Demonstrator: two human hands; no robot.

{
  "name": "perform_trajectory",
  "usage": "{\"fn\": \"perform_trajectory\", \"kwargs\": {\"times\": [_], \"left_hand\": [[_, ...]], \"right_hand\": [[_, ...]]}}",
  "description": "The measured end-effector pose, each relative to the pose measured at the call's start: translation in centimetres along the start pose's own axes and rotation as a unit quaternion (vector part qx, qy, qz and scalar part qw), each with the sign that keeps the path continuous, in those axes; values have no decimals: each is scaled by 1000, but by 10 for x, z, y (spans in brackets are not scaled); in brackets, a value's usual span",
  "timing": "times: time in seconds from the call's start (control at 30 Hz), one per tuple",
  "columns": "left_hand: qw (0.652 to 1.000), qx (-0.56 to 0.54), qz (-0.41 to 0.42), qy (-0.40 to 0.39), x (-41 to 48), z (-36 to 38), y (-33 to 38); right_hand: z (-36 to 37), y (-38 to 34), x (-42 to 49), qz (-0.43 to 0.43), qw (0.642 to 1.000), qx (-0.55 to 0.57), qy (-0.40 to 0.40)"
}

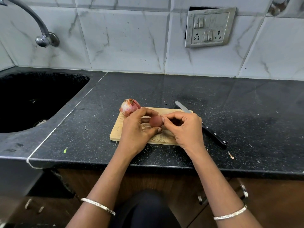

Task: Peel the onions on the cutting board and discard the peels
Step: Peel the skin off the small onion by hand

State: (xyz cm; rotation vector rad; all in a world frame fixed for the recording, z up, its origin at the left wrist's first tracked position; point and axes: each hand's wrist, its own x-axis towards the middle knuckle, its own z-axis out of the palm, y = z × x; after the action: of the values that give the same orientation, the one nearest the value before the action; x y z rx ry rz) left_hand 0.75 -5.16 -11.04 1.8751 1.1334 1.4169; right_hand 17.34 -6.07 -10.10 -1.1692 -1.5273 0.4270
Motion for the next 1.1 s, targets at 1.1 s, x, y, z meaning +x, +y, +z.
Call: {"fn": "perform_trajectory", "kwargs": {"times": [1.1], "left_hand": [[999,-39,2,-25,0,1,0]], "right_hand": [[5,5,2,-11,998,-65,3]]}}
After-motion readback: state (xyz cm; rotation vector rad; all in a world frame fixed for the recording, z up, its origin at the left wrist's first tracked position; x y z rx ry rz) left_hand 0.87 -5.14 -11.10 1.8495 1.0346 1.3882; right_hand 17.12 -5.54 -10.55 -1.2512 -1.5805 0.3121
